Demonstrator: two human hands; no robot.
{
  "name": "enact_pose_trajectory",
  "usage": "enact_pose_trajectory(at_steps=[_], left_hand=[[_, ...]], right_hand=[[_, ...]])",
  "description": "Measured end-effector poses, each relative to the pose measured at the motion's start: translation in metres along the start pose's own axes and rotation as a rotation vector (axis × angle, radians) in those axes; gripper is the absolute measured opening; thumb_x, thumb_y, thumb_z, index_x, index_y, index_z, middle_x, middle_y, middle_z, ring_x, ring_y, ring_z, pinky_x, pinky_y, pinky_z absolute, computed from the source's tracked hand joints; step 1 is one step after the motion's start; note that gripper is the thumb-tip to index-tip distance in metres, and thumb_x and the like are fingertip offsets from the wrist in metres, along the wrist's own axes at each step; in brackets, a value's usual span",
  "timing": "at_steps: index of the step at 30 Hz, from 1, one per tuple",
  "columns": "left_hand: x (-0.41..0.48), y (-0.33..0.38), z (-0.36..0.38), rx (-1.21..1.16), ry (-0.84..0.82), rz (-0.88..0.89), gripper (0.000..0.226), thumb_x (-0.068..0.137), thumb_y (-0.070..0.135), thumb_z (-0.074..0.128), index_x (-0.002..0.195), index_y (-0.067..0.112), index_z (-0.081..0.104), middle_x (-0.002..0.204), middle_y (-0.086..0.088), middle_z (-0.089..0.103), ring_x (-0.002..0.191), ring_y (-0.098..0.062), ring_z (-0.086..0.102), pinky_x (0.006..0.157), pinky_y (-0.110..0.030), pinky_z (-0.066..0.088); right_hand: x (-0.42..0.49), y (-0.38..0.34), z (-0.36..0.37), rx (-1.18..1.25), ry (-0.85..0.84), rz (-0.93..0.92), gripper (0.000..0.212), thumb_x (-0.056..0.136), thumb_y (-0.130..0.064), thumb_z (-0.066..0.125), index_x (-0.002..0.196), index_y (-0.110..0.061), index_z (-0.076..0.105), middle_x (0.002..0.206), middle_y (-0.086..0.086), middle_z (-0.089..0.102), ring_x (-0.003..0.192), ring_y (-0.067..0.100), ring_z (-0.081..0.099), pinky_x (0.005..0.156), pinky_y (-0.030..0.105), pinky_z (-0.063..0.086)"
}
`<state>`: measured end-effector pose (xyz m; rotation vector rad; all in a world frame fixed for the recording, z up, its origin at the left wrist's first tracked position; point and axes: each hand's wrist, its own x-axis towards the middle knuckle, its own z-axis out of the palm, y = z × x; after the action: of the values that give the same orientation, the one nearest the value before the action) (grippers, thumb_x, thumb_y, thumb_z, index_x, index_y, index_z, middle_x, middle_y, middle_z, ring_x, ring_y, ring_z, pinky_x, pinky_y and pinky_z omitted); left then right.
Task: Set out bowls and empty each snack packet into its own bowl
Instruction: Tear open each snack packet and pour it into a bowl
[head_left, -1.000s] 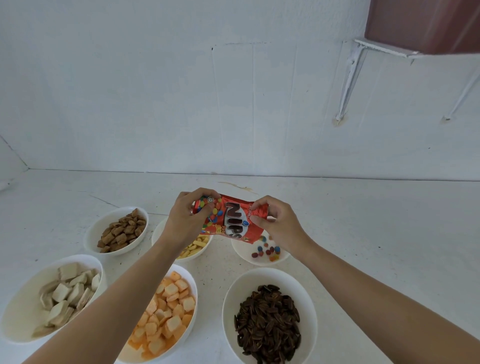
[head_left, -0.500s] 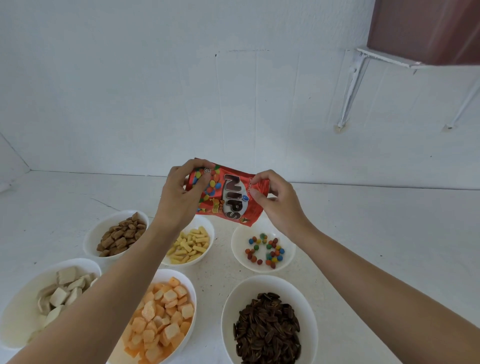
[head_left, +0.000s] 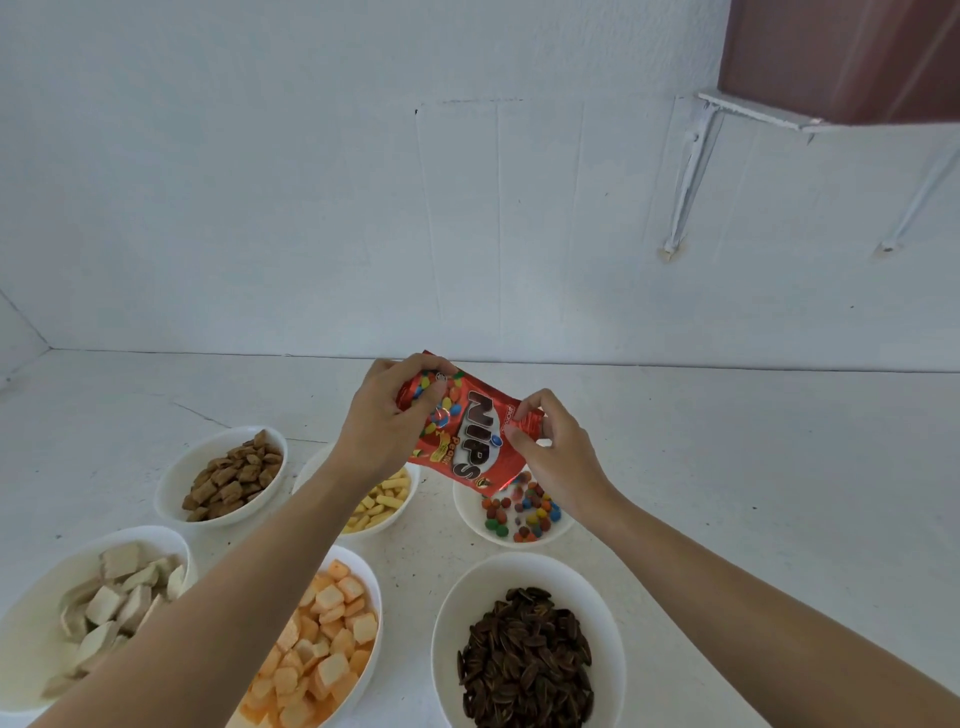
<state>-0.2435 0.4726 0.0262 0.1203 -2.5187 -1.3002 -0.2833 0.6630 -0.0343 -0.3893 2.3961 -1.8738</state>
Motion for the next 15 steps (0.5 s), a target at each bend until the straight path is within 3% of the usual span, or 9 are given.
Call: enact_pose_trajectory(at_steps=[6,11,15], left_hand=[[0.003,0.007,-0.001,-0.005,-0.004,0.035,0.014,0.102,0.033,0.053,0.109,0.04,0.063,0.11,0.006,0.059,0.101,-0.015,0.065,0.077,-0.034,0.062],[0.015,0.033,-0.016,0.008,0.037,0.148,0.014,0.102,0.034,0.054,0.11,0.04,0.065,0.11,0.005,0.068,0.095,-0.012,0.07,0.072,-0.034,0.063],[0.023,0.059,-0.032,0.029,0.052,0.236,0.018,0.102,0.029,0.056,0.115,0.036,0.065,0.115,0.005,0.067,0.1,-0.012,0.069,0.073,-0.029,0.063]], right_hand=[[0.004,-0.001,-0.005,-0.023,-0.002,-0.006,0.011,0.099,-0.029,0.058,0.1,-0.024,0.048,0.114,0.002,0.067,0.097,0.016,0.069,0.073,0.032,0.063],[0.015,-0.024,-0.011,0.063,0.046,-0.107,0.012,0.099,-0.025,0.059,0.095,-0.023,0.048,0.105,0.0,0.07,0.092,0.016,0.071,0.072,0.04,0.063],[0.021,-0.045,-0.016,0.126,0.08,-0.199,0.014,0.099,-0.023,0.058,0.093,-0.027,0.047,0.107,0.002,0.07,0.098,0.017,0.069,0.074,0.034,0.063]])
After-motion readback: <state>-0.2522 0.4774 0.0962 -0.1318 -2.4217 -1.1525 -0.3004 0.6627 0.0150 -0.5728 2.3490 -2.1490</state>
